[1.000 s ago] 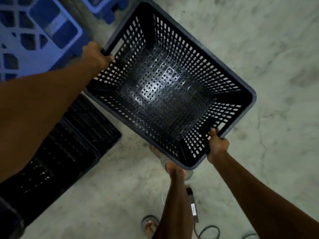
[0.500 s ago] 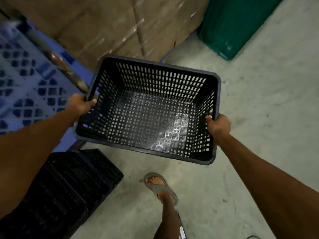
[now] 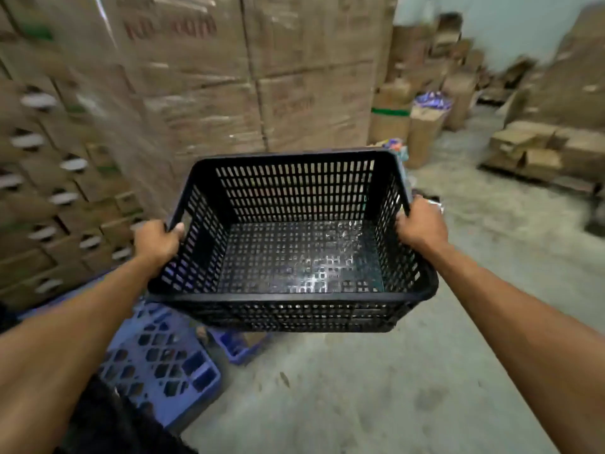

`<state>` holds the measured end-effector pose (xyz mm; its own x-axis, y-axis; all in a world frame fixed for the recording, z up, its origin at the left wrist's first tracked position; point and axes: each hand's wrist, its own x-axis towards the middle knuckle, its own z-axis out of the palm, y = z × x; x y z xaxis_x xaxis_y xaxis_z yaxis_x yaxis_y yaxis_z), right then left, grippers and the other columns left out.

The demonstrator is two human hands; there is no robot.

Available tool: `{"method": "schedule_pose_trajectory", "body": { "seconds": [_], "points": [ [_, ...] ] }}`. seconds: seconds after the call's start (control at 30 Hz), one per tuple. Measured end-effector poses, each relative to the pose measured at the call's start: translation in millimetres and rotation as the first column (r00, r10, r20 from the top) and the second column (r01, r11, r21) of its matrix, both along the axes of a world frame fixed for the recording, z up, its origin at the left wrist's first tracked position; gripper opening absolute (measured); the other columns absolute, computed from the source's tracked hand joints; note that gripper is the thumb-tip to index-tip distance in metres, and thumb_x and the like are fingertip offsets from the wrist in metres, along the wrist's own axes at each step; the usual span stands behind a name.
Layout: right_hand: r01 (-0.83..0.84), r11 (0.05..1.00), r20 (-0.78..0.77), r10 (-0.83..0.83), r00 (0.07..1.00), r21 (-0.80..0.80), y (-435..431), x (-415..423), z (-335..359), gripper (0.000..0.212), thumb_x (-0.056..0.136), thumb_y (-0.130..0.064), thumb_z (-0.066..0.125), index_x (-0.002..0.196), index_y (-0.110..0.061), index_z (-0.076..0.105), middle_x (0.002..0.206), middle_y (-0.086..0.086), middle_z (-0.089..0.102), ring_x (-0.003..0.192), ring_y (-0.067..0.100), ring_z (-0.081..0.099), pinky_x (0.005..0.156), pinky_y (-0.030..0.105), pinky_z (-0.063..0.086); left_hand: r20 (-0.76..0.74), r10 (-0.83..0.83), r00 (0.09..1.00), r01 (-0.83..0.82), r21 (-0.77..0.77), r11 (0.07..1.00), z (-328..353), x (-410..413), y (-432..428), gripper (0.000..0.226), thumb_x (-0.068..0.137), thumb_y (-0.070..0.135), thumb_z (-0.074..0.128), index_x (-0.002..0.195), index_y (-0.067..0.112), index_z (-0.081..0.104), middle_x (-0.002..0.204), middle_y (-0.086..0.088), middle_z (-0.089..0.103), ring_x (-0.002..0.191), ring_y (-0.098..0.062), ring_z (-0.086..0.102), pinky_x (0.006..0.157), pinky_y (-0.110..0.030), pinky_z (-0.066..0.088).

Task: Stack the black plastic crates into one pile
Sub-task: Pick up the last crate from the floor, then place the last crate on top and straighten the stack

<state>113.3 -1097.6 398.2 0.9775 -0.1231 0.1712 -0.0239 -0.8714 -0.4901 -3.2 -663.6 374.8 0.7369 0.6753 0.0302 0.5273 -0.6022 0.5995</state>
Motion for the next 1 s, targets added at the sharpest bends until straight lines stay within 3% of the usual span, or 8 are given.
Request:
{"method": "schedule_pose_trajectory", "body": {
  "seconds": [0.07, 0.2, 0.43, 0.57, 0.77, 0.9, 1.0],
  "points": [
    [-0.006, 1.0, 0.108, 0.003, 0.994, 0.028, -5.1, -34.7, 59.8, 0.036, 0.093, -0.025, 0.053, 0.116, 0.003, 0.057, 0.117, 0.032, 0.062, 0.11, 0.047, 0.059, 0.089, 0.048, 0.049, 0.125, 0.014, 0.992, -0.023, 0.073, 0.997, 64.2, -37.0, -5.0, 0.045, 0.097, 0.034, 0.053, 0.106, -0.006, 0.071, 0.102, -0.032, 0.069, 0.101, -0.045, 0.064, 0.085, -0.046, 0.05],
    [-0.039, 0.994, 0.31, 0.005, 0.951, 0.103, -8.0, -106.5, 154.6, 0.034, 0.094, -0.022, 0.052, 0.115, 0.005, 0.055, 0.115, 0.034, 0.061, 0.11, 0.047, 0.059, 0.088, 0.048, 0.049, 0.348, 0.002, 0.938, -0.061, 0.158, 0.986, 172.4, -116.7, -12.8, 0.041, 0.097, 0.031, 0.052, 0.1, -0.005, 0.071, 0.1, -0.032, 0.07, 0.1, -0.045, 0.064, 0.086, -0.047, 0.05],
    [-0.104, 0.955, 0.545, -0.067, 0.835, 0.277, 22.5, -207.0, 252.0, 0.032, 0.096, -0.026, 0.052, 0.115, 0.0, 0.056, 0.111, 0.028, 0.065, 0.106, 0.043, 0.061, 0.09, 0.047, 0.047, 0.644, 0.015, 0.765, -0.25, 0.275, 0.928, 295.2, -253.6, -5.6, 0.039, 0.097, 0.028, 0.052, 0.099, -0.007, 0.068, 0.098, -0.031, 0.069, 0.097, -0.043, 0.065, 0.079, -0.043, 0.044],
    [-0.262, 0.903, 0.62, -0.006, 0.784, 0.34, 71.4, -251.1, 284.9, 0.036, 0.097, -0.025, 0.052, 0.119, 0.003, 0.055, 0.118, 0.029, 0.063, 0.113, 0.042, 0.058, 0.09, 0.043, 0.047, 0.706, 0.038, 0.707, -0.415, 0.371, 0.831, 343.7, -351.8, 14.0, 0.04, 0.099, 0.028, 0.048, 0.102, -0.009, 0.065, 0.103, -0.035, 0.067, 0.101, -0.048, 0.061, 0.086, -0.047, 0.044],
    [-0.492, 0.827, 0.702, 0.181, 0.689, 0.271, 177.4, -315.9, 326.7, 0.035, 0.094, -0.023, 0.053, 0.114, 0.005, 0.057, 0.114, 0.032, 0.063, 0.109, 0.046, 0.058, 0.088, 0.045, 0.047, 0.754, 0.166, 0.635, -0.638, 0.392, 0.662, 380.5, -505.9, 59.9, 0.042, 0.098, 0.029, 0.049, 0.1, -0.009, 0.066, 0.101, -0.035, 0.067, 0.099, -0.047, 0.062, 0.085, -0.048, 0.044],
    [-0.599, 0.767, 0.698, 0.301, 0.65, 0.227, 246.3, -354.9, 341.9, 0.036, 0.095, -0.026, 0.052, 0.112, 0.006, 0.056, 0.116, 0.033, 0.06, 0.111, 0.046, 0.055, 0.09, 0.044, 0.045, 0.732, 0.274, 0.623, -0.722, 0.405, 0.561, 390.0, -590.2, 86.6, 0.042, 0.098, 0.028, 0.049, 0.099, -0.01, 0.067, 0.091, -0.033, 0.065, 0.099, -0.046, 0.063, 0.078, -0.045, 0.038],
    [-0.669, 0.72, 0.704, 0.378, 0.601, 0.185, 295.2, -380.9, 347.5, 0.035, 0.095, -0.026, 0.053, 0.108, 0.006, 0.058, 0.113, 0.033, 0.061, 0.108, 0.044, 0.057, 0.087, 0.042, 0.046, 0.682, 0.37, 0.631, -0.756, 0.436, 0.488, 391.7, -641.0, 102.2, 0.047, 0.098, 0.03, 0.048, 0.102, -0.013, 0.067, 0.103, -0.04, 0.065, 0.103, -0.05, 0.061, 0.086, -0.049, 0.043]
  ]
}}
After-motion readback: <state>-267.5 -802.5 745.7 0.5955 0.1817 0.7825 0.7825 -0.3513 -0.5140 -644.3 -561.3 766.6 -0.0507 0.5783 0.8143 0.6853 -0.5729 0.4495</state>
